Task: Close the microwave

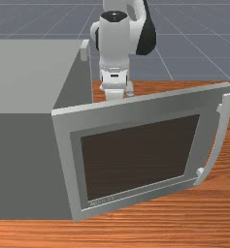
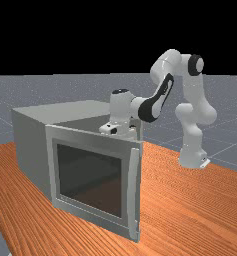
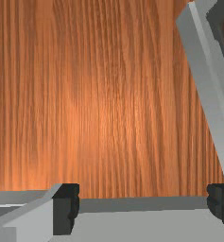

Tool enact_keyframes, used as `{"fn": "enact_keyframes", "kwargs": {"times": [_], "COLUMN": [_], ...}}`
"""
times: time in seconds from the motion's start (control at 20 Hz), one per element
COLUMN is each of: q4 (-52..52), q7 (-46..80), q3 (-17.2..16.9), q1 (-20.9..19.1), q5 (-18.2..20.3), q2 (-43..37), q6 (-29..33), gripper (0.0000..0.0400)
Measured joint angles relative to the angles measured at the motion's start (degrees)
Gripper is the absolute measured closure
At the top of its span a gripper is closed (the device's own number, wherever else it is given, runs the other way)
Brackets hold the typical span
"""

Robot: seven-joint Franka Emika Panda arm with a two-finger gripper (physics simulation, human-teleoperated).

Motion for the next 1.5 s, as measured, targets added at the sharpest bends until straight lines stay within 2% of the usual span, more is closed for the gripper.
{"fn": "enact_keyframes", "kwargs": {"times": [0.45, 0.5, 0.7, 0.75, 1.3, 1.4, 1.5], "q4": [8.5, 10.7, 13.4, 13.0, 14.7, 12.8, 9.4], "q7": [0.1, 1.1, 0.8, 0.4, 9.6, 8.5, 9.7], "q3": [0.0, -0.1, 0.0, 0.0, 2.5, 2.6, 2.5], "q1": [0.0, 0.3, 0.3, 0.1, 4.1, 4.2, 4.3], "q5": [0.0, -1.6, -1.3, -0.5, -1.4, -1.9, -3.4], "q2": [-6.9, -6.6, -7.4, -7.8, -6.8, -7.4, -8.3], "q6": [-15.1, -18.1, -21.2, -20.7, -21.8, -17.0, -8.0], "gripper": [0.0000, 0.0000, 0.0000, 0.0000, 0.0000, 0.0000, 0.0000]}}
